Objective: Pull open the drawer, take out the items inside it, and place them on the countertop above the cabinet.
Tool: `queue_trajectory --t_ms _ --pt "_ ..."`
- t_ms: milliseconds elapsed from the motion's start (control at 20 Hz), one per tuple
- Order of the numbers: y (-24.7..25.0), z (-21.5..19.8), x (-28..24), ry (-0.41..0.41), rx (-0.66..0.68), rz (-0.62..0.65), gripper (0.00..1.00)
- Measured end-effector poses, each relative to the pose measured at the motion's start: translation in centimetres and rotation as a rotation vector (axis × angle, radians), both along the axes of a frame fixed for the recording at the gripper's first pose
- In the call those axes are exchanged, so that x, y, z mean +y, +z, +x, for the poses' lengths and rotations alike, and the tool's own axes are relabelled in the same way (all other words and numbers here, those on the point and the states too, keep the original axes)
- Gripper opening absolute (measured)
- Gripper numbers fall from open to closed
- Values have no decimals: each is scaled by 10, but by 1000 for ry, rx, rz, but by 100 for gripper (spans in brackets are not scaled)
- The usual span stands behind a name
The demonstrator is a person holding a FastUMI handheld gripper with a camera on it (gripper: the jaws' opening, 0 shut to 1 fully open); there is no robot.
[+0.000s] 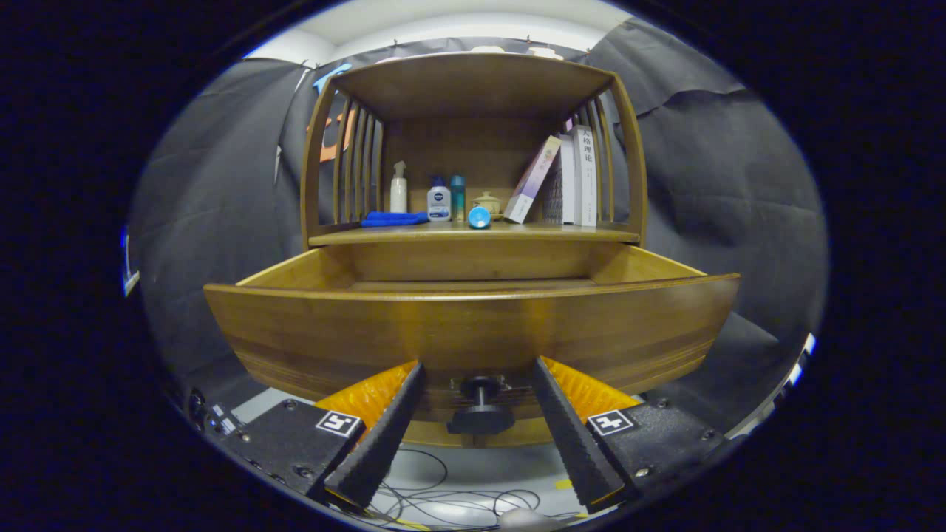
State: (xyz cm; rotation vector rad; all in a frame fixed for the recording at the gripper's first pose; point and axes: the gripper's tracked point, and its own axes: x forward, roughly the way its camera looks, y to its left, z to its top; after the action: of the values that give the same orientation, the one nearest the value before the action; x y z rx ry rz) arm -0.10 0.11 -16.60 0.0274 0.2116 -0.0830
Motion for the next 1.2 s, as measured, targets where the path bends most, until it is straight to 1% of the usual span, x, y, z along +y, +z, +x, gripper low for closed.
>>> queue_trajectory --t_ms 100,350,550,650,700,750,850,1200 --pt "1 3 -1 -2 -6 -21 97" --pt "5 21 0 -9 7 -11 97" --pt "10 46 1 -17 8 -9 97" --pt "17 60 3 -27 -18 -11 97" --pt "15 69 4 -31 3 0 97" --pt "18 73 5 -34 -19 6 97" --pt "19 85 5 -37 -11 8 97" --pt "21 126 1 -33 -19 7 97"
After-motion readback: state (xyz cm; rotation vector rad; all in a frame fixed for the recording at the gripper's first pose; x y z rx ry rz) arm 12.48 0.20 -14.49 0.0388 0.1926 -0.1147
